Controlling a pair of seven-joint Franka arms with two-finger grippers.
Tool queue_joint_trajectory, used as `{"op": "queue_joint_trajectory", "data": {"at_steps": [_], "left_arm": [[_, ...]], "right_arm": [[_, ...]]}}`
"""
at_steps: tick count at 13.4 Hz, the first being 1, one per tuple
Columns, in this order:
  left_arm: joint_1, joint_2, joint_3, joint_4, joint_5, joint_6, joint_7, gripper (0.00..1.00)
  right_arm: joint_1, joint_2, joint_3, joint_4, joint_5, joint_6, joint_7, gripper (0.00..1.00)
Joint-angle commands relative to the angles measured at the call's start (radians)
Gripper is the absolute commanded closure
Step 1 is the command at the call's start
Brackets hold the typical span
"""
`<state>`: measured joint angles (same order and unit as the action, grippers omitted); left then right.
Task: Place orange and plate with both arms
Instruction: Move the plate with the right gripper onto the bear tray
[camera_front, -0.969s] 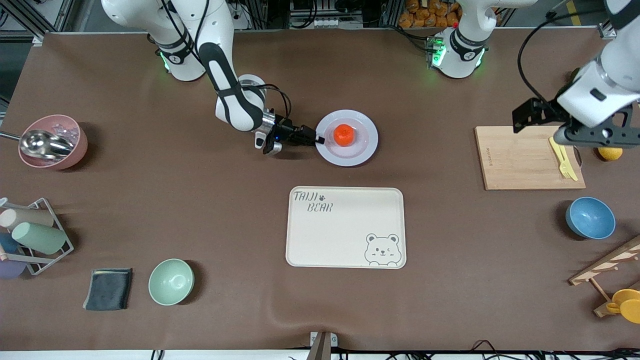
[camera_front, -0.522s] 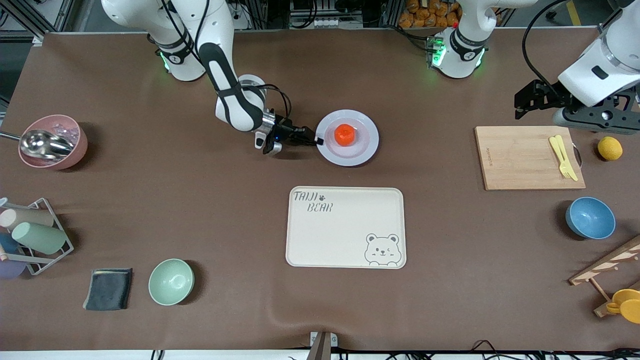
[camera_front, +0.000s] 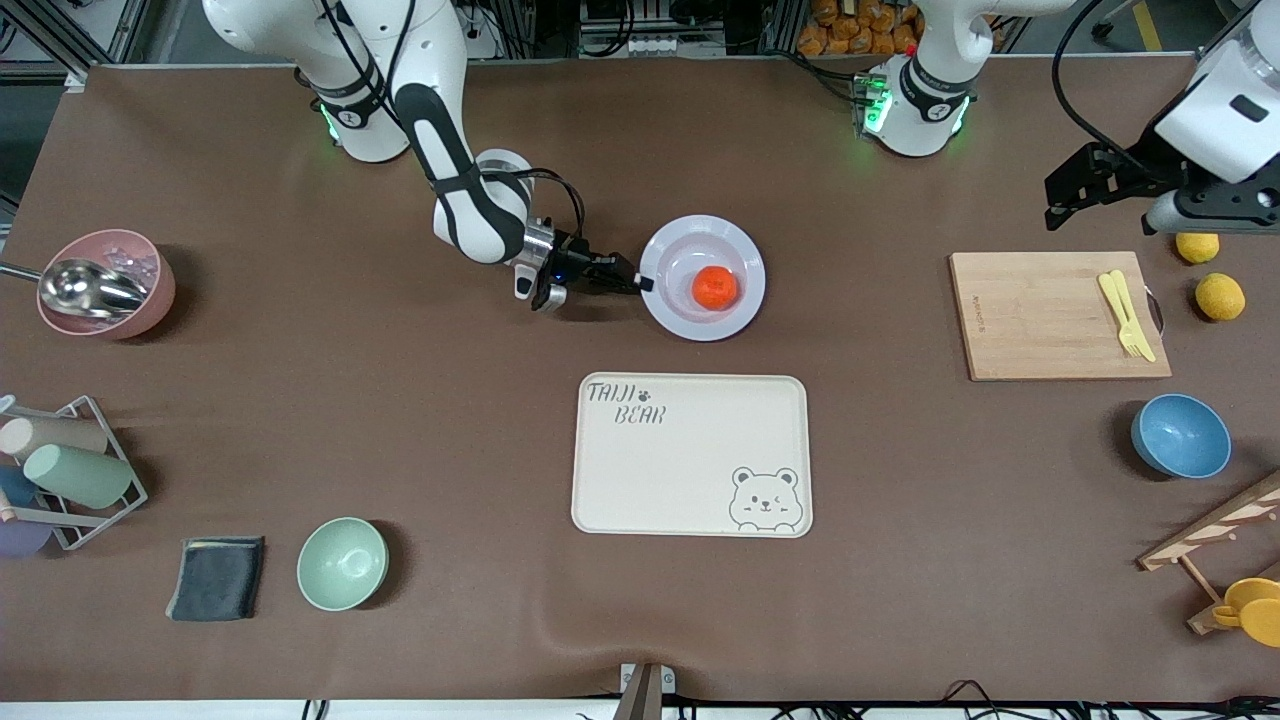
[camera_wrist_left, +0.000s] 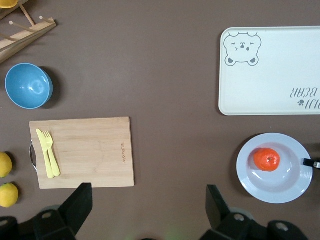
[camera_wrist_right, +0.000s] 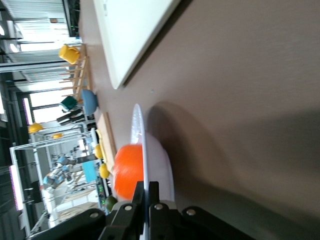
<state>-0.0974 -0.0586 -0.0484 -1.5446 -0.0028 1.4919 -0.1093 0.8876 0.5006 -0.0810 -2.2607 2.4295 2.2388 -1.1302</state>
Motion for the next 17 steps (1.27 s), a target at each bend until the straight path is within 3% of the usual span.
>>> {"op": "queue_joint_trajectory", "data": {"at_steps": [1,5,11,15,17], "left_arm": [[-0.001,-0.007,-0.031,0.008,-0.005,-0.002,-0.059,0.0],[0.005,-0.01,-0.057,0.008,0.0,-0.009,-0.155,0.0],[0.002,-0.009,-0.057,0.004,0.003,-0.022,-0.147,0.0],[0.001,-0.017,-0.076,0.003,0.003,-0.068,-0.107,0.0],[-0.001,-0.017,-0.085,0.003,0.004,-0.075,-0.104,0.0]], "right_arm": [[-0.007,-0.039,-0.002,-0.005,0.068,-0.024,-0.025,1.0],[-0.007,-0.076,-0.002,0.015,0.184,-0.024,-0.019,1.0],[-0.125,-0.038,-0.006,0.151,0.201,0.014,0.026,1.0],[-0.15,0.068,-0.006,0.383,0.2,0.289,0.043,1.0],[-0.165,0.134,-0.006,0.461,0.2,0.328,0.043,1.0]]}}
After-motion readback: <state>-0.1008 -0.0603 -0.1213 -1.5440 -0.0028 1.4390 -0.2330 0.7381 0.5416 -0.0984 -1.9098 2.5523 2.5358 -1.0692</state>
